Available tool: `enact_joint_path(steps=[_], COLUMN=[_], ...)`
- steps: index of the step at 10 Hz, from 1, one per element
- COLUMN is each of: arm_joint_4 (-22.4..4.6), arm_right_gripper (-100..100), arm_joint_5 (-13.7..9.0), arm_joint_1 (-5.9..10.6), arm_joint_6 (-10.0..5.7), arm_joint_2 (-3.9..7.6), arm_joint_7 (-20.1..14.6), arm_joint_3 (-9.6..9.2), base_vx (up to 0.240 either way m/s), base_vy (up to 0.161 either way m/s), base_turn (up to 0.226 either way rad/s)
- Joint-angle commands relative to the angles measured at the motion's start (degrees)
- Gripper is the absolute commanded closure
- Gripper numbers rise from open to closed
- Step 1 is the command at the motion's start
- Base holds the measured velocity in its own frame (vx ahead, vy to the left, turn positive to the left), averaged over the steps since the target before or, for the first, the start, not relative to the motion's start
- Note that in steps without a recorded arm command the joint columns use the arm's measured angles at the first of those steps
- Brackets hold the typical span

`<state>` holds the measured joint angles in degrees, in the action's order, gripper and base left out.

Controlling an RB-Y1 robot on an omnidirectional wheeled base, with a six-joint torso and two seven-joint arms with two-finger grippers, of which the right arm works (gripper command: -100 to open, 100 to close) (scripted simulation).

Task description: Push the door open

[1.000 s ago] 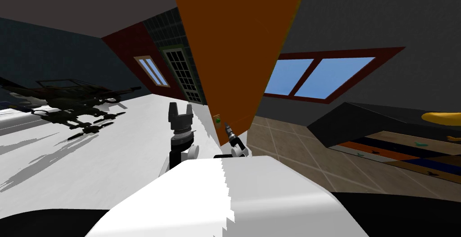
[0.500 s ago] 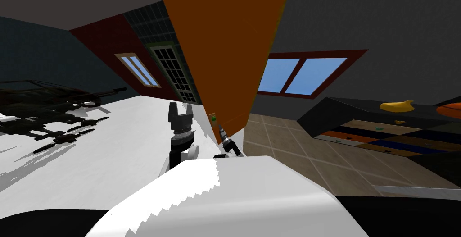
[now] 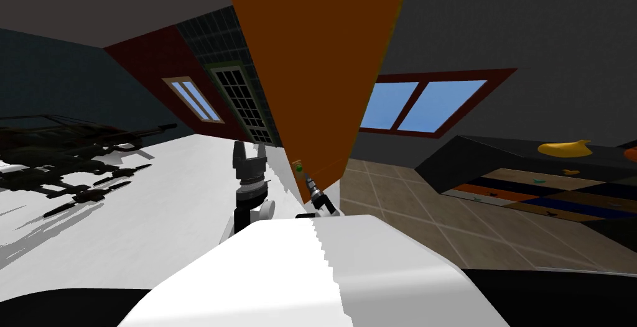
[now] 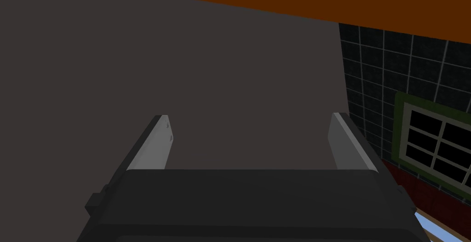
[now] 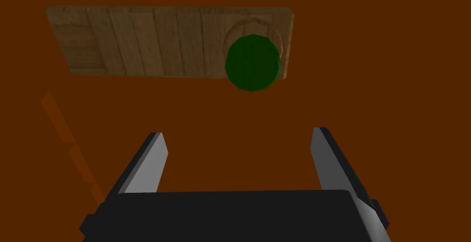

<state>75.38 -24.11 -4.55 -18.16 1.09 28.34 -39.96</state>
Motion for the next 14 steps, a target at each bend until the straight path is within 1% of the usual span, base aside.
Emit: enact_joint_path(steps=[1,2,3,4,5,6,11,12,14], arm_joint_4=[-0.13,-0.22,-0.33,-0.36,-0.89,-0.89,-0.89,-0.88,-0.84], arm_right_gripper=[-100,-100,-100,-100,-100,100,100,100,100], arm_joint_5=[0.04,0.04,0.05,0.05,0.03,0.03,0.03,-0.10,-0.26], arm_joint_1=[0.55,0.82,1.12,1.22,1.29,1.29,1.29,1.32,1.40], arm_joint_6=[0.41,0.57,0.73,0.79,0.11,0.11,0.11,0.12,0.10], arm_joint_2=[-0.51,-1.41,-2.97,-3.67,-3.00,-3.00,-3.00,-1.08,-0.04], arm_joint_7=[-0.17,-0.26,-0.36,-0.39,-0.61,-0.61,-0.61,-0.60,-0.63], arm_joint_3=[0.50,0.72,0.97,1.05,0.81,0.81,0.81,1.72,2.69], base_vx=[0.239,0.231,0.193,0.144,0.059,-0.005,-0.012,0.111,0.173], base_vy=[0.144,0.127,0.148,0.120,0.047,-0.006,-0.009,0.047,0.166], base_turn=[0.010,0.013,0.014,0.003,-0.006,-0.004,0.003,-0.092,-0.120])
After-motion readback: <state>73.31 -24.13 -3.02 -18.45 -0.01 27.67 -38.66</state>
